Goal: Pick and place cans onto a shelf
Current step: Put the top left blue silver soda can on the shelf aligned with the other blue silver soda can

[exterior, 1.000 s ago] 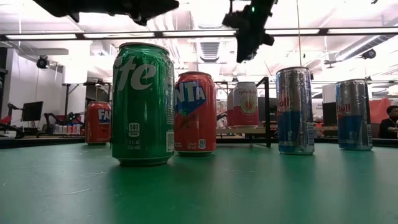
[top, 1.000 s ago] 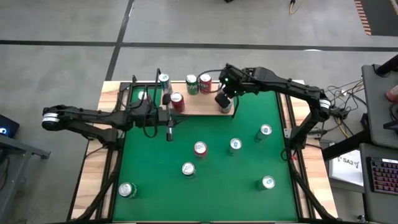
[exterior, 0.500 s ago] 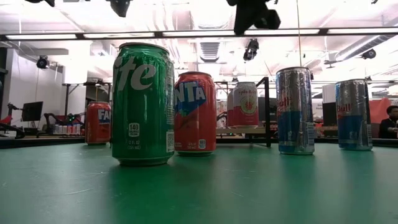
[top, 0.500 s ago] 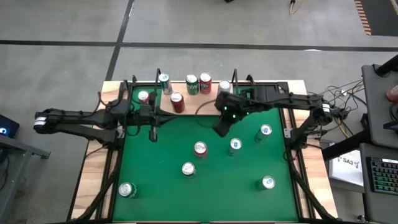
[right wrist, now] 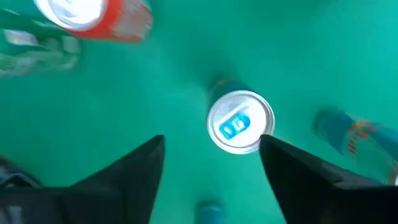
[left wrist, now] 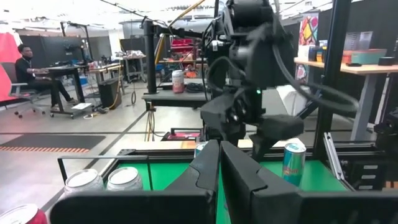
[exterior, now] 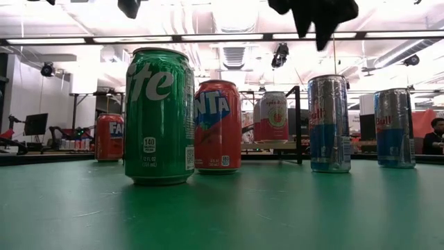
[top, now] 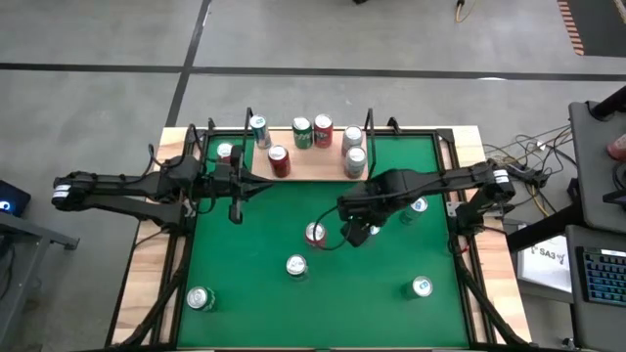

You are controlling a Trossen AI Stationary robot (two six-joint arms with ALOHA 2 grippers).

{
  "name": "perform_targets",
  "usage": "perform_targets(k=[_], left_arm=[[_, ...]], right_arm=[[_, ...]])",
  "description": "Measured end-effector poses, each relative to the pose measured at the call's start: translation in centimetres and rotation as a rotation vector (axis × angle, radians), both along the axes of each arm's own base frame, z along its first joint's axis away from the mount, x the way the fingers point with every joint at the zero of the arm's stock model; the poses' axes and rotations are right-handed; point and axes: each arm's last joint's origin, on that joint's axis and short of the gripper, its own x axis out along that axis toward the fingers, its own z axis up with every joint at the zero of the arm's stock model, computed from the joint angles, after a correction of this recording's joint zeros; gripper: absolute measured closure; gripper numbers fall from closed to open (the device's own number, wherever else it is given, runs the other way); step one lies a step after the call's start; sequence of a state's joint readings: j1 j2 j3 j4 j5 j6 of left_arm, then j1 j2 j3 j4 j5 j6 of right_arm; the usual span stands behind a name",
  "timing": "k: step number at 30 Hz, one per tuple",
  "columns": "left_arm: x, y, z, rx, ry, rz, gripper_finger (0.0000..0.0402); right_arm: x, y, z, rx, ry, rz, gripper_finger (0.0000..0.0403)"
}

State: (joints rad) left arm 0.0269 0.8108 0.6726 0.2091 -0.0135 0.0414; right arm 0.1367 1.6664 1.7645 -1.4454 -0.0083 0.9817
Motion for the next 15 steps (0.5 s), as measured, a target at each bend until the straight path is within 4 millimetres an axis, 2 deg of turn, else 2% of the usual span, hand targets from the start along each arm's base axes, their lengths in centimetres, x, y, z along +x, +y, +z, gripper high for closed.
perform_targets(k=[4, 8, 15], left_arm=[[0.1, 0.0, -0.1, 0.0, 0.005, 0.0, 0.0402], [0.1, 0.0, -0.1, 0.0, 0.006, 0.0, 0.0402], [0.1, 0.0, -0.1, 0.013, 0.009, 0.001, 0.0402]], right_arm=[[0.4, 0.3, -1.2, -0.012, 0.085, 0.004, 0.0091], [1.0, 0.4, -2.2, -0.017, 0.114, 0.007, 0.0053], [1.4, 0.4, -3.3, -0.032, 0.171, 0.003, 0.0039]])
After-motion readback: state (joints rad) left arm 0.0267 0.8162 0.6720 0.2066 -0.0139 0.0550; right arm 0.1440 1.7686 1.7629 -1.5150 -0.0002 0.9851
